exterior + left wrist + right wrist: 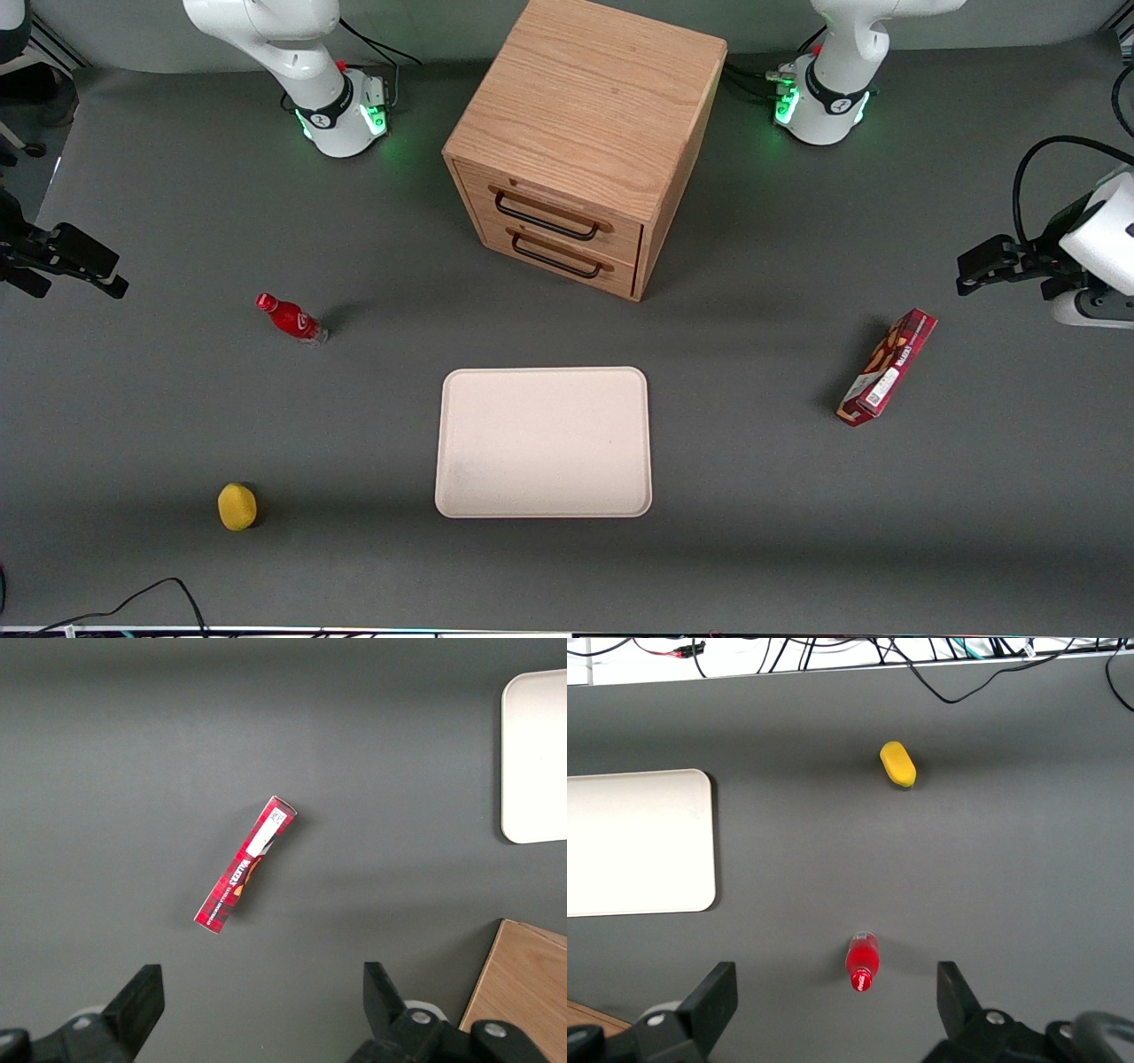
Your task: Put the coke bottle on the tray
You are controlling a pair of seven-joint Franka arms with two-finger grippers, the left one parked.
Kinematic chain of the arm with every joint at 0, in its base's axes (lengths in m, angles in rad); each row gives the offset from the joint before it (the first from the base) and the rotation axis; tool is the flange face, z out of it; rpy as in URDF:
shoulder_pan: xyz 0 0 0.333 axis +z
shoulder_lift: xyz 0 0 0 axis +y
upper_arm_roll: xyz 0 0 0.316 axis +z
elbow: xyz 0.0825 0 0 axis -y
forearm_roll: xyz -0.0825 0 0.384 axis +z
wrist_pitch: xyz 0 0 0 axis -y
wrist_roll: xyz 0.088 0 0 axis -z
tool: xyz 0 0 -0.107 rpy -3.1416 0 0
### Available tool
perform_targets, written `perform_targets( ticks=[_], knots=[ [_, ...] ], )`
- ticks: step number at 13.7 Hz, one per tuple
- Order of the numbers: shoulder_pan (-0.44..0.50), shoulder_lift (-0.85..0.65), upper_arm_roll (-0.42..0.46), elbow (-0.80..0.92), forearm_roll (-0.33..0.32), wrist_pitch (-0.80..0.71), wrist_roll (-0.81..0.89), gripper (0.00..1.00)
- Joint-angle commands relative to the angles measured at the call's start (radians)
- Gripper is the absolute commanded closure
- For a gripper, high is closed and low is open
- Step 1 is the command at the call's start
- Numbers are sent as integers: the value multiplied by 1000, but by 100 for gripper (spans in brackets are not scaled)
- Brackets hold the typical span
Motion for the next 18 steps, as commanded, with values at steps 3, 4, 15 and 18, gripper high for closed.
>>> perform_targets(
  ticks=[3,4,15,18],
  knots=[
    [18,13,-12,30,-11,-28,-9,0],
    [18,13,-12,30,-11,-28,-8,0],
    [19,35,-10,-1,-9,-71,-9,0],
    [19,13,-1,-83,-2,-54,-11,0]
  ],
)
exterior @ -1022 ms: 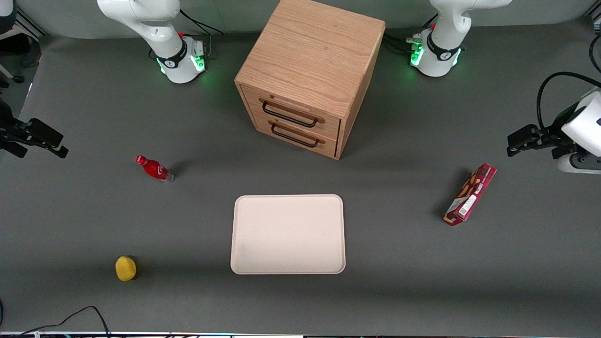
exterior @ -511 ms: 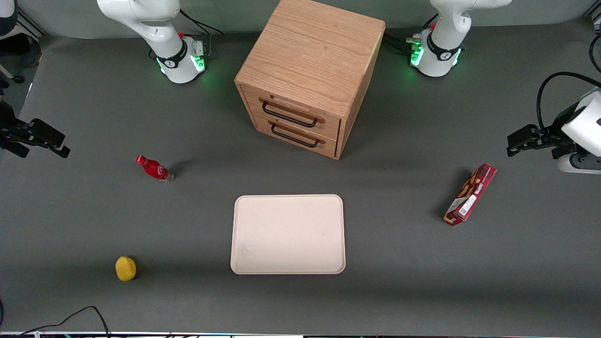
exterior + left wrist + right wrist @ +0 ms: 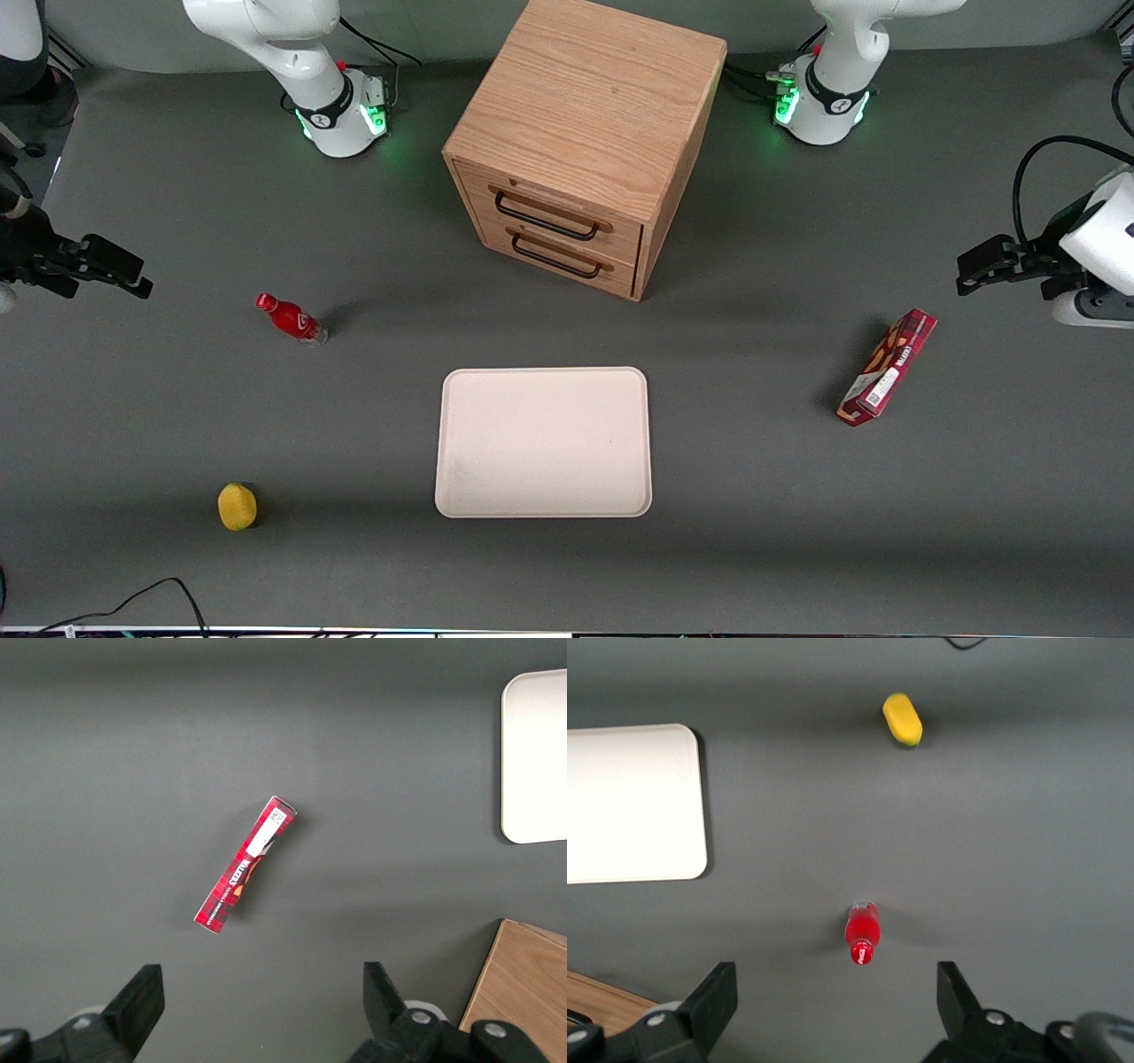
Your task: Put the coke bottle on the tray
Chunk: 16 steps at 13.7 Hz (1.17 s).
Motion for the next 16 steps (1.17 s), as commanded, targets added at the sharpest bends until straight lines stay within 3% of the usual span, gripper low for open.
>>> perform_targets(
  ticks=[1,7,11,16],
  knots=[
    [11,-47,-2,-119,-2,44,-11,0],
    [2,-193,3,-546,0,392,-23,0],
    [2,-190,1,-677,0,506,-80,0],
    [0,-179,1,-795,0,667,-150,9]
  ],
)
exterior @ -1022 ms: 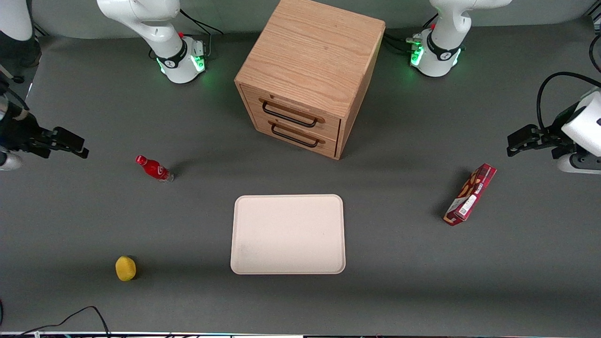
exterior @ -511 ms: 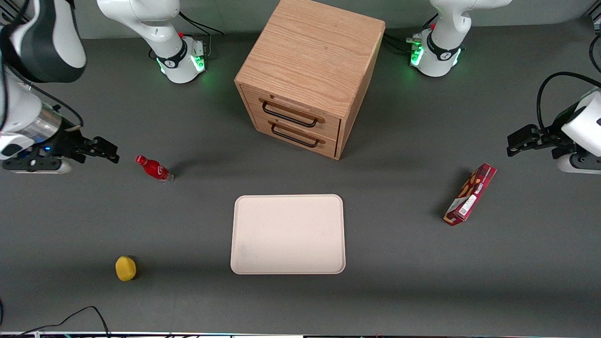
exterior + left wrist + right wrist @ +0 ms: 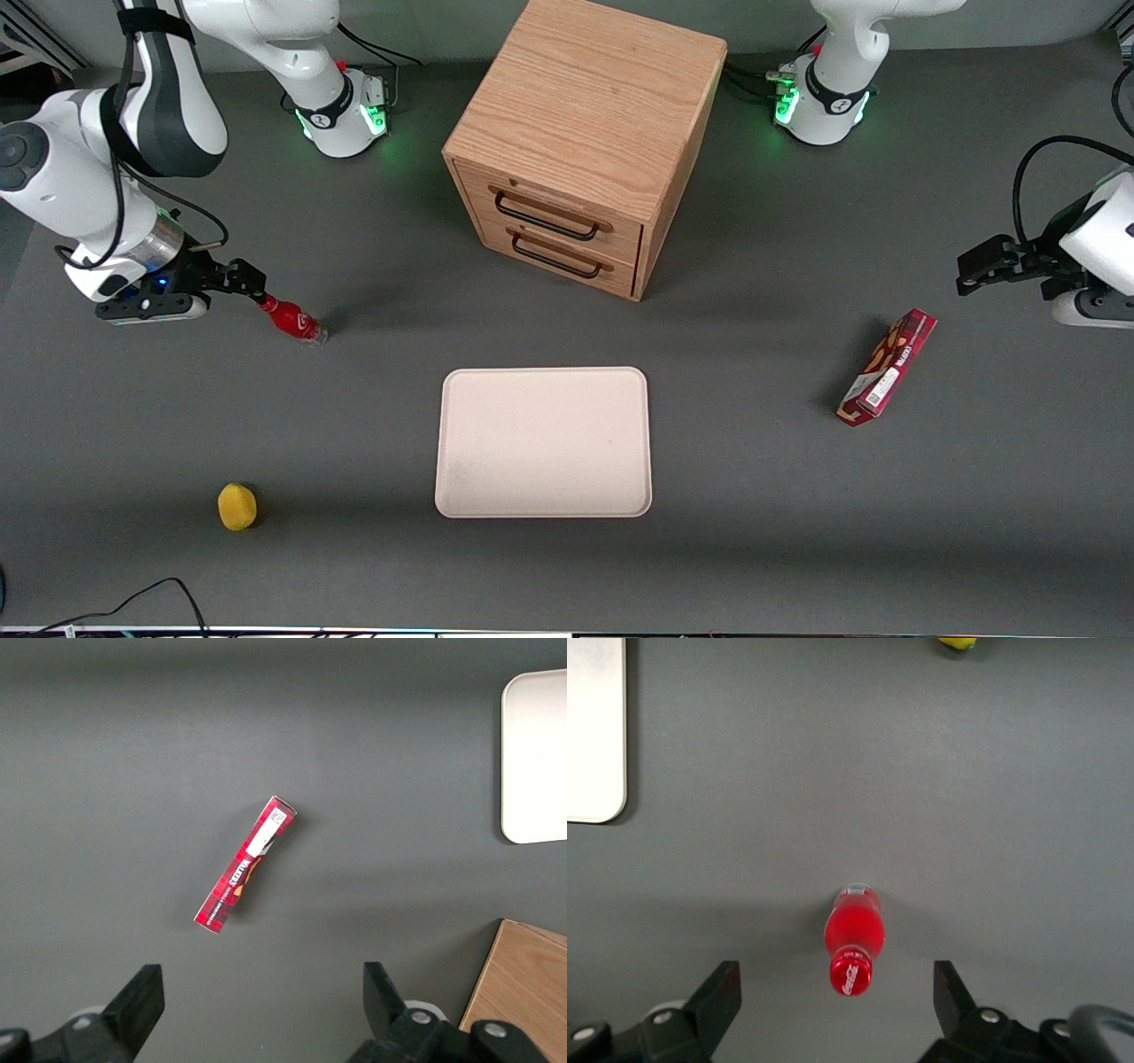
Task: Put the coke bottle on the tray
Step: 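Move the open right gripper down over the red Coca-Cola bottle, then close the right gripper on the bottle and lift it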
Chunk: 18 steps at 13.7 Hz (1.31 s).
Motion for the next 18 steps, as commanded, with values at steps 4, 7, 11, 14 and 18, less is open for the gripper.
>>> perform_targets(
  ticks=[4,7,11,14,18],
  knots=[
    [-4,-17,-1,-131,0,134,-37,24],
    [-4,-17,0,-154,0,140,-37,36],
    [-4,8,-1,-163,0,183,-38,37],
    [-4,45,-1,-163,0,229,-71,48],
    [-2,48,0,-160,0,229,-71,100]
  ],
)
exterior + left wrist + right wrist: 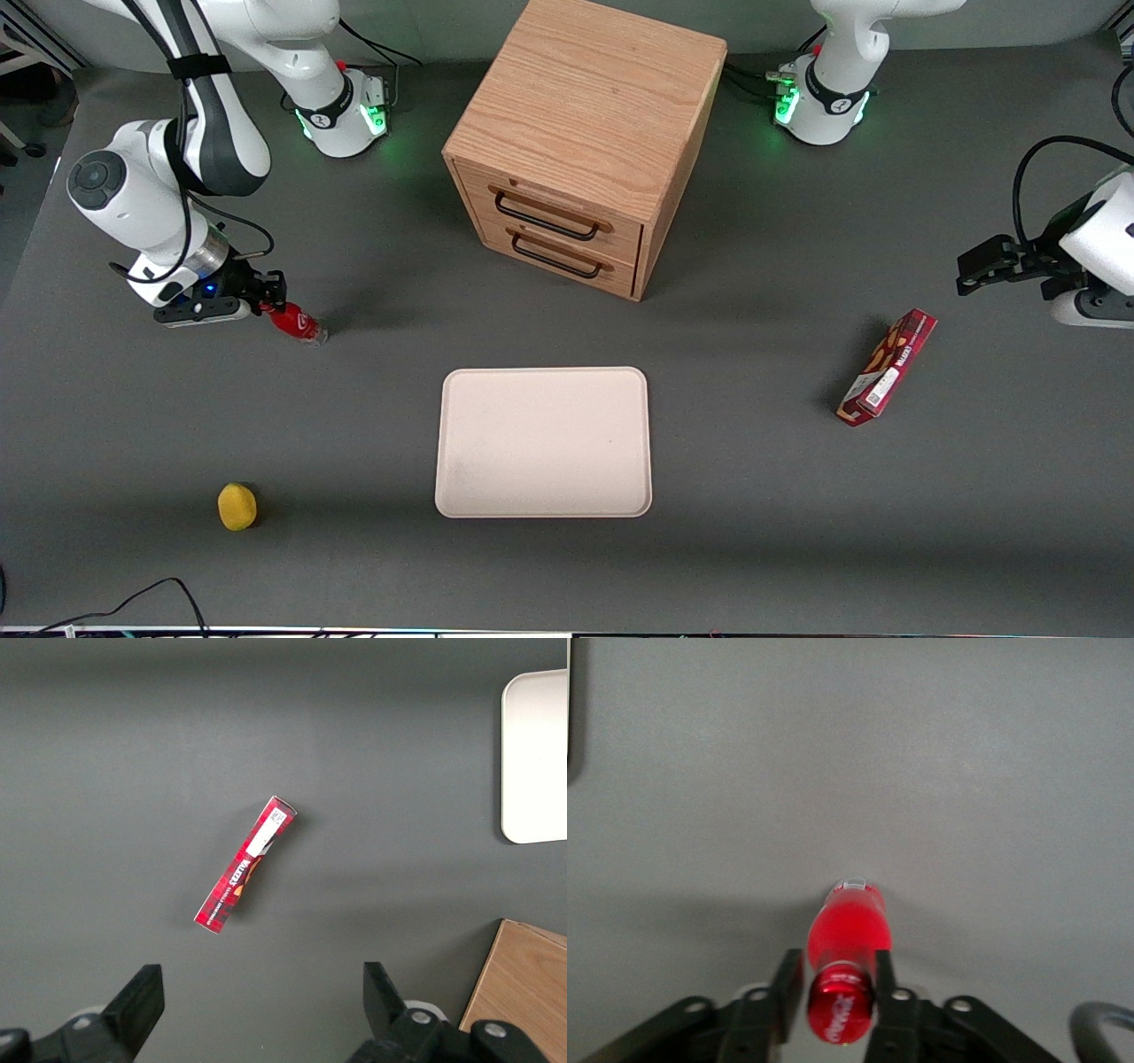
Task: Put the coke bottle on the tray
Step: 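Close the right gripper on the bottle and lift it, then carry the held bottle over the cream tray's edge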
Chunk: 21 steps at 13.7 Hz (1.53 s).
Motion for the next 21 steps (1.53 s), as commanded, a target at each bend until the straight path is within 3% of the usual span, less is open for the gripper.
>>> perform_targets(
  ticks=[1,5,9,11,17,21],
  knots=[
    [3,1,1,6,0,9,-26,100],
    [9,17,42,111,0,-59,-9,100],
    [10,242,152,577,0,-370,149,100],
    [51,393,183,796,0,-429,241,100],
    [274,753,151,1260,-22,-432,456,100],
    [386,881,9,1411,-23,-407,459,100]
  ],
)
